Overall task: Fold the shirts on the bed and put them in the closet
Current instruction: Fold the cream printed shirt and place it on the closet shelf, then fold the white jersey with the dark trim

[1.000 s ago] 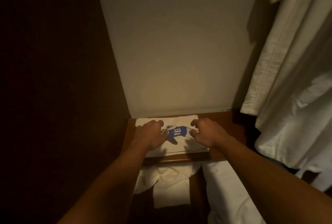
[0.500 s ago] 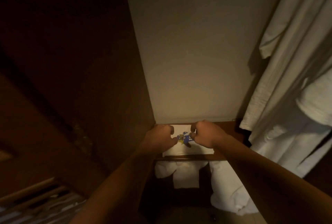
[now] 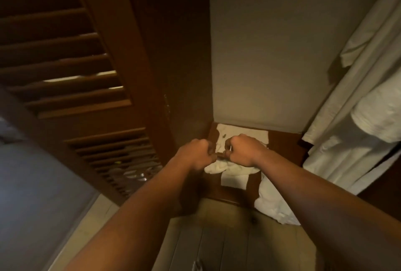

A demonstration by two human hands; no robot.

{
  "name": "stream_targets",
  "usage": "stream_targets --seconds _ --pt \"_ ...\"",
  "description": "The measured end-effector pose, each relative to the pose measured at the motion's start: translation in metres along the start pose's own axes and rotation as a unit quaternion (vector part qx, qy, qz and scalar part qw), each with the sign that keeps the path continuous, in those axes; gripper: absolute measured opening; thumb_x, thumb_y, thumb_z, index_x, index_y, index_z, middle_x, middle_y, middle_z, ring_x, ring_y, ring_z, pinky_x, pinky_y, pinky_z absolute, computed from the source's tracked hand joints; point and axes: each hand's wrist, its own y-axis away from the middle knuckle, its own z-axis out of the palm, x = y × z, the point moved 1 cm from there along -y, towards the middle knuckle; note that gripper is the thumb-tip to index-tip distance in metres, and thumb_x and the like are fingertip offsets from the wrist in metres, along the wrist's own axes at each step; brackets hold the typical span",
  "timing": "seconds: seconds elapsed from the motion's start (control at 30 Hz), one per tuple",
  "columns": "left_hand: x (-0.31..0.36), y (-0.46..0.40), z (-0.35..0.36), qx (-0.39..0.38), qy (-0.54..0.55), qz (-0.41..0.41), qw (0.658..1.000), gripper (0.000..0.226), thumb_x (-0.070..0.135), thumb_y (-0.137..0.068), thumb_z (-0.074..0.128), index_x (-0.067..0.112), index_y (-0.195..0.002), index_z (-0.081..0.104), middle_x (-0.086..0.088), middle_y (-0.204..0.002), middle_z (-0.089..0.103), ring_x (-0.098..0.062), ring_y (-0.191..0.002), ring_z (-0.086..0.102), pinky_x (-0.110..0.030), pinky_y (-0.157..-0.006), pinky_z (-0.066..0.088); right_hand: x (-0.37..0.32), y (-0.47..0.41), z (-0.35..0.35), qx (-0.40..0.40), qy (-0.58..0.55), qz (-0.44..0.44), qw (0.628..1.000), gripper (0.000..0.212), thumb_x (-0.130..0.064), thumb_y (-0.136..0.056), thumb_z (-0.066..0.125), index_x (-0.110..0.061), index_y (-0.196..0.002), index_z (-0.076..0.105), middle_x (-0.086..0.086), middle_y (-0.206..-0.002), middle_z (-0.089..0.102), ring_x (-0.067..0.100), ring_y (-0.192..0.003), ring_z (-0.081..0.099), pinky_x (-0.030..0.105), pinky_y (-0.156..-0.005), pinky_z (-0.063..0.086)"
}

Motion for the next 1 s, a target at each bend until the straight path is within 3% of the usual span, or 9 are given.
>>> stream_targets --seconds 0.27,0.43,0.57,0.7,0.83,1.0 --pt "-0.081 0.088 0.021 0.007 0.041 -0.084 0.996 0.019 0.043 -0.095 0.062 0.027 -0.105 0.061 0.000 -0.108 0.065 -0.021 -0.099 0.062 -0.043 -0.091 0.052 -0.097 0.010 0.033 -0.062 0.038 -0.100 0.992 0.010 -0.028 -0.093 0.058 -0.026 -0.089 0.066 0.001 -0.091 0.064 0.023 -0.086 0.061 0.035 -0.073 0.052" --pt "-0.170 0.146 0.016 0.031 0.074 -0.166 0.983 0.017 0.041 -0.094 0.062 0.027 -0.087 0.056 0.003 -0.091 0.061 -0.020 -0.094 0.061 -0.038 -0.082 0.050 -0.188 -0.016 0.063 -0.123 0.077 -0.175 0.974 0.014 -0.035 -0.100 0.057 -0.025 -0.097 0.066 -0.003 -0.094 0.062 0.018 -0.086 0.061 0.035 -0.073 0.052" --pt "-0.254 0.195 0.006 0.056 0.089 -0.220 0.970 0.036 0.043 -0.094 0.060 0.015 -0.114 0.068 -0.008 -0.117 0.069 -0.027 -0.112 0.065 -0.037 -0.093 0.053 -0.273 -0.043 0.090 -0.156 0.103 -0.234 0.954 0.020 -0.036 -0.100 0.055 -0.022 -0.110 0.067 -0.002 -0.102 0.063 0.018 -0.090 0.061 0.039 -0.078 0.055" --pt "-0.348 0.248 -0.003 0.063 0.082 -0.280 0.955 0.040 0.038 -0.101 0.058 0.016 -0.134 0.060 -0.004 -0.124 0.065 -0.022 -0.113 0.063 -0.030 -0.090 0.052 -0.378 -0.071 0.126 -0.179 0.134 -0.284 0.932 0.022 -0.037 -0.100 0.054 -0.022 -0.111 0.067 0.000 -0.104 0.065 0.018 -0.091 0.061 0.043 -0.083 0.056" --pt "-0.442 0.297 -0.005 0.077 0.121 -0.344 0.928 0.037 0.040 -0.099 0.062 0.021 -0.131 0.060 0.000 -0.120 0.065 -0.016 -0.105 0.064 -0.035 -0.091 0.058 -0.477 -0.094 0.168 -0.181 0.150 -0.319 0.918 0.022 -0.037 -0.099 0.054 -0.022 -0.105 0.068 0.000 -0.098 0.062 0.019 -0.089 0.060 0.038 -0.077 0.053" --pt "-0.523 0.344 -0.018 0.080 0.132 -0.396 0.905 0.035 0.037 -0.099 0.060 0.019 -0.129 0.061 -0.003 -0.120 0.063 -0.017 -0.104 0.062 -0.033 -0.089 0.056 -0.583 -0.117 0.209 -0.204 0.178 -0.351 0.896 0.027 -0.039 -0.096 0.054 -0.020 -0.107 0.070 0.001 -0.105 0.067 0.020 -0.091 0.064 0.044 -0.082 0.058"
